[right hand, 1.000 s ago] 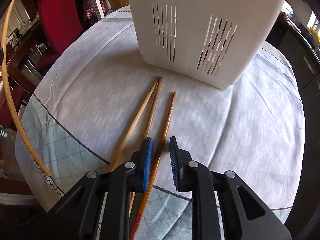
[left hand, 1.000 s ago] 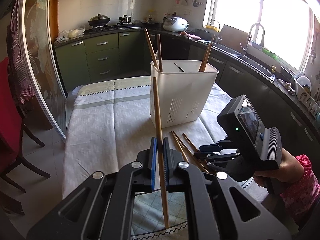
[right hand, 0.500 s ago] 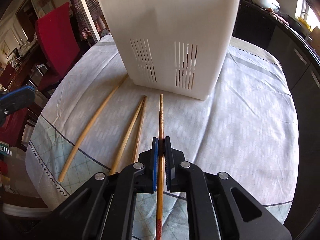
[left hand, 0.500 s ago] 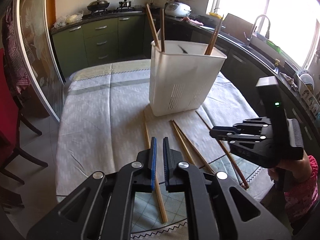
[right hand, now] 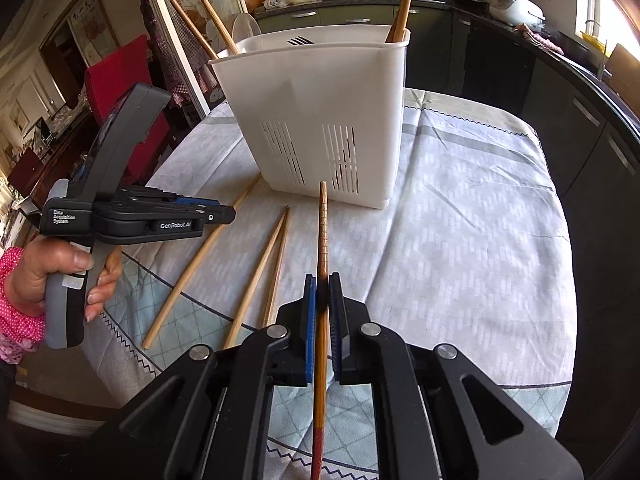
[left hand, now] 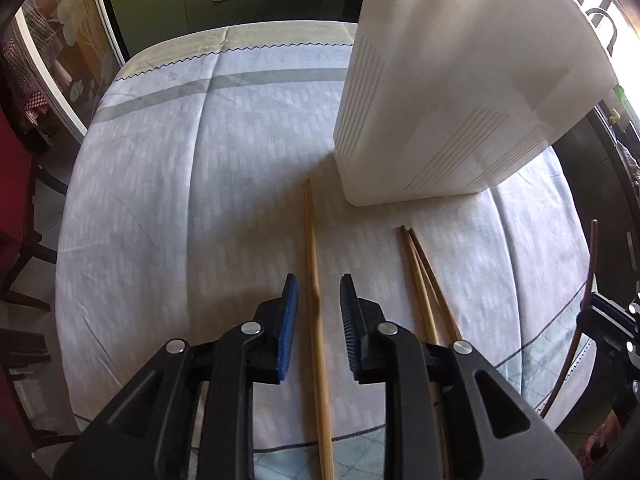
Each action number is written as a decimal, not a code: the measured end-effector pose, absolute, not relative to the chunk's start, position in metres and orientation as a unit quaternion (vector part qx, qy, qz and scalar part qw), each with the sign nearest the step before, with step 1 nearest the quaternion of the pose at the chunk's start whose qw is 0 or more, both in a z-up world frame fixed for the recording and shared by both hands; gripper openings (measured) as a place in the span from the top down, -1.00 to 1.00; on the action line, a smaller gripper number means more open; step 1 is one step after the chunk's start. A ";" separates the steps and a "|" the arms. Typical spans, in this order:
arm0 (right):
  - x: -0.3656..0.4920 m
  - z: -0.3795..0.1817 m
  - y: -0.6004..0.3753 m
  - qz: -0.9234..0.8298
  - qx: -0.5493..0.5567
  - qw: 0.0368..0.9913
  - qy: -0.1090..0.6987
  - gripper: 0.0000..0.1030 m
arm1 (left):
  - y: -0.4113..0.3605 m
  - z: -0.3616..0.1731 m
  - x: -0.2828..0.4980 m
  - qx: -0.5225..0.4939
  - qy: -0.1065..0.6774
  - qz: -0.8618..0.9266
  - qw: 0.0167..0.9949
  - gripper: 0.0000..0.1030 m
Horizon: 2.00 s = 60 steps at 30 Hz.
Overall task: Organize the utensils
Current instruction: 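Lift both chopsticks over the white holder and open both tools to drop them in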
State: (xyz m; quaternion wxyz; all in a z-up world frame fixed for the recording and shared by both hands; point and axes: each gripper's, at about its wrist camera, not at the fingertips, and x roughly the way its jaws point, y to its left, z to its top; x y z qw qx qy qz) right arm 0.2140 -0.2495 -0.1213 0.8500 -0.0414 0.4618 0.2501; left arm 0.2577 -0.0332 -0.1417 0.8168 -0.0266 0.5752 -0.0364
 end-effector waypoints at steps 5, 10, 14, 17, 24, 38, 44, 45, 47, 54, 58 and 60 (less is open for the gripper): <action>0.212 -0.116 -0.256 0.253 -0.032 0.854 0.453 0.86 | -0.037 -0.147 0.265 -0.015 0.581 -0.026 0.814 0.88; 0.202 -0.099 -0.267 0.259 -0.021 0.864 0.432 0.86 | -0.032 -0.127 0.255 -0.015 0.551 -0.032 0.834 0.89; 0.190 -0.081 -0.278 0.260 -0.014 0.874 0.410 0.86 | -0.027 -0.088 0.222 -0.020 0.494 -0.048 0.868 0.89; 0.180 -0.071 -0.288 0.258 -0.009 0.882 0.396 0.86 | -0.024 -0.058 0.187 -0.011 0.439 -0.058 0.897 0.89; 0.158 -0.050 -0.306 0.248 0.002 0.894 0.373 0.86 | -0.020 -0.017 0.112 0.002 0.338 -0.070 0.939 0.89; 0.147 -0.046 -0.305 0.248 -0.002 0.897 0.366 0.86 | -0.015 -0.003 0.086 0.007 0.302 -0.073 0.950 0.89; 0.147 -0.042 -0.306 0.250 0.003 0.899 0.359 0.86 | -0.016 0.005 0.082 0.010 0.292 -0.077 0.953 0.89; 0.147 -0.041 -0.305 0.250 0.003 0.900 0.358 0.86 | -0.017 0.007 0.082 0.012 0.290 -0.078 0.954 0.89; 0.148 -0.039 -0.304 0.252 0.004 0.900 0.355 0.86 | -0.018 0.009 0.084 0.013 0.288 -0.080 0.954 0.89; 0.153 -0.017 -0.297 0.262 0.002 0.905 0.335 0.86 | -0.023 0.022 0.096 -0.001 0.290 -0.098 0.952 0.89; 0.159 0.014 -0.290 0.268 -0.006 0.914 0.304 0.86 | -0.030 0.051 0.109 -0.008 0.271 -0.116 0.956 0.89; 0.163 0.033 -0.288 0.268 -0.006 0.921 0.284 0.86 | -0.035 0.070 0.117 -0.006 0.251 -0.122 0.960 0.89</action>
